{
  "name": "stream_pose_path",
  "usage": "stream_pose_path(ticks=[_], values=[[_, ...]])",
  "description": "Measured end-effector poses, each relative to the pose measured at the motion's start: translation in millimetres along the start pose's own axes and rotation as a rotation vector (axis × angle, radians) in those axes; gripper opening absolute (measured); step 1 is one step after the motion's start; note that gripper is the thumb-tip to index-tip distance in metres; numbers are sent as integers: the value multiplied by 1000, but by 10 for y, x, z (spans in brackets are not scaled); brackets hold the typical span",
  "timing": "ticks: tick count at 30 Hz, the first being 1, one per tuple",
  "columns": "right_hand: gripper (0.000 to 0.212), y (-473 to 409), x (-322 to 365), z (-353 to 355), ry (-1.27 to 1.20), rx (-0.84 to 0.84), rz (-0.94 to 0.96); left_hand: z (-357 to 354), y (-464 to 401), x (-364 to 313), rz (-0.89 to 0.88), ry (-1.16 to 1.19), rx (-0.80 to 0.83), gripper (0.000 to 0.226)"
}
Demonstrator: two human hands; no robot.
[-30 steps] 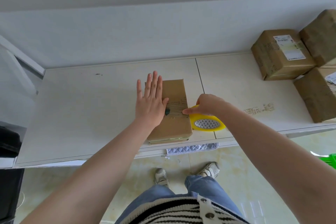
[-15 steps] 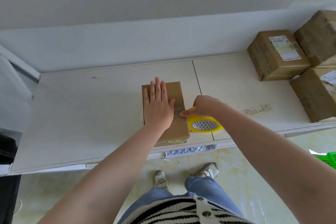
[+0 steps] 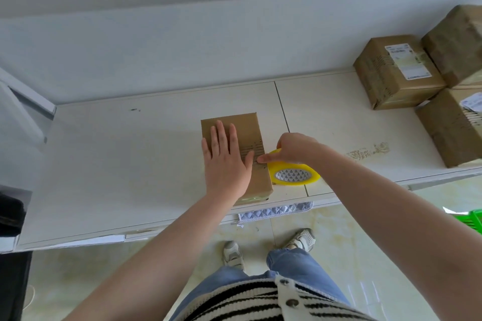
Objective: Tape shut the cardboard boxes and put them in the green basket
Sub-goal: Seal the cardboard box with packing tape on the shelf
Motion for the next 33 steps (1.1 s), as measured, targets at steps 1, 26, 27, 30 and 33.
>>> stream_pose_path(ticks=[1, 26, 27, 30, 33], values=[[78, 20, -9, 3, -13, -1, 24, 1, 6, 34, -4, 8, 12, 77], [50, 512, 1325, 620, 151, -271, 234, 215, 10, 952, 322, 851, 305, 115], [46, 514, 1364, 613, 171, -273, 244, 231, 15, 945, 340, 878, 326, 118], [41, 523, 1441, 638, 146, -212, 247, 268, 41, 964, 337, 998, 363, 122], [46, 517, 1429, 748, 18, -42, 281, 277, 68, 1007, 339, 1059, 361, 122]])
Point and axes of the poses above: each hand's wrist, its own y-axis away from the middle knuckle, its own z-axis out of the back of the hand, x = y × z, the point moved 3 cm from there along -y, towards the middle knuckle
